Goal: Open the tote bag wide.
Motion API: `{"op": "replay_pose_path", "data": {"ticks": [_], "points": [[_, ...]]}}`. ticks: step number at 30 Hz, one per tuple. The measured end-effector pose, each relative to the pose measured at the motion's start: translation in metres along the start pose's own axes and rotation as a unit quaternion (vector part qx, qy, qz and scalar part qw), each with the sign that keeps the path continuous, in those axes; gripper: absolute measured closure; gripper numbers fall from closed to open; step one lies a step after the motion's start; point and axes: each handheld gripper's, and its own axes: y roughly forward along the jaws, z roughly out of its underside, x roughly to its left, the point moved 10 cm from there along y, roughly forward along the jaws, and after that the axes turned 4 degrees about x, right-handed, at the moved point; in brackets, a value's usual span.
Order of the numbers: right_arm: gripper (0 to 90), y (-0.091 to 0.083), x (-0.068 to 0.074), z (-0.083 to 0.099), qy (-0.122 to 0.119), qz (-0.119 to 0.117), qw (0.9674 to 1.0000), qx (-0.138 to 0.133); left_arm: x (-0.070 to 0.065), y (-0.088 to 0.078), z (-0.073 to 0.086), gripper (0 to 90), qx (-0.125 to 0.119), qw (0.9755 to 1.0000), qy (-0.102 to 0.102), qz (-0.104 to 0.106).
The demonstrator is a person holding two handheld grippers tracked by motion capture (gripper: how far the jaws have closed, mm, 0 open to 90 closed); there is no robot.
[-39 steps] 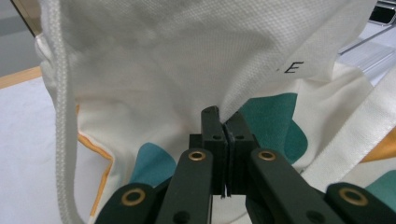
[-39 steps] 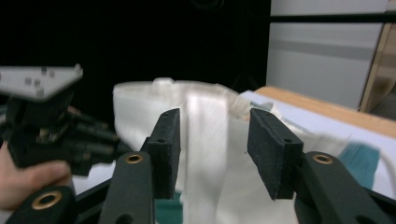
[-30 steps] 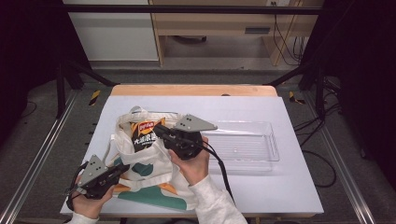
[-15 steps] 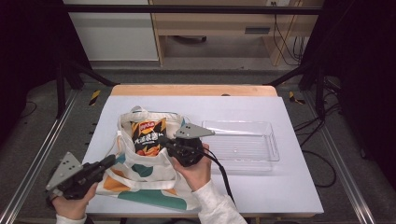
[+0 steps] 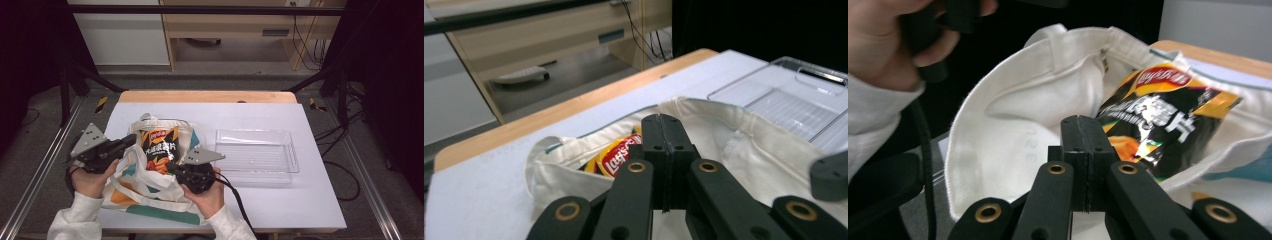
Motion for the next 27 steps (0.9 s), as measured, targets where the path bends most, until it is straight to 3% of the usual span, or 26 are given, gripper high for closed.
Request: {"op": "replay_pose_path", "data": {"ticks": [3,5,9,10,11,14,19,23,25,26,27], "points": [[90.0,0.001,0.004,0.005,-0.003,-0.003,1.0000,0.005,-0.002,0.007,0.007,90.0,0.021,0.9998,0.006,-0.003],[90.0,0.003,0.008,0.014,-0.007,-0.004,0.9999,0.013,-0.005,0.008,0.022,90.0,0.043,0.9990,0.009,-0.004],[90.0,0.004,0.010,0.025,-0.002,-0.007,0.9998,0.018,-0.007,0.002,0.038,90.0,0.058,0.9983,0.004,-0.002],[90.0,0.005,0.010,0.027,0.000,-0.007,0.9998,0.021,-0.010,-0.001,0.050,90.0,0.066,0.9978,0.002,0.000],[90.0,0.006,0.011,0.030,0.000,-0.007,0.9997,0.023,-0.010,-0.001,0.054,90.0,0.064,0.9978,0.013,0.005],[90.0,0.007,0.012,0.037,0.002,-0.006,0.9996,0.027,-0.013,-0.003,0.075,90.0,0.086,0.9962,0.009,-0.008],[90.0,0.006,0.010,0.042,0.007,-0.004,0.9995,0.030,-0.016,-0.002,0.098,90.0,0.114,0.9935,-0.002,-0.009],[90.0,0.005,0.002,0.041,0.010,0.013,0.9996,0.024,-0.016,-0.004,0.113,90.0,0.120,0.9926,-0.014,-0.011],[90.0,0.004,-0.001,0.040,0.010,0.021,0.9995,0.023,-0.016,-0.005,0.115,90.0,0.121,0.9925,-0.012,-0.012],[88.5,0.004,-0.007,0.037,0.010,0.041,0.9989,0.018,-0.016,-0.006,0.114,90.0,0.114,0.9935,-0.002,-0.010],[88.5,0.004,-0.007,0.037,0.010,0.041,0.9989,0.018,-0.016,-0.006,0.114,90.0,0.114,0.9935,-0.002,-0.010]]}}
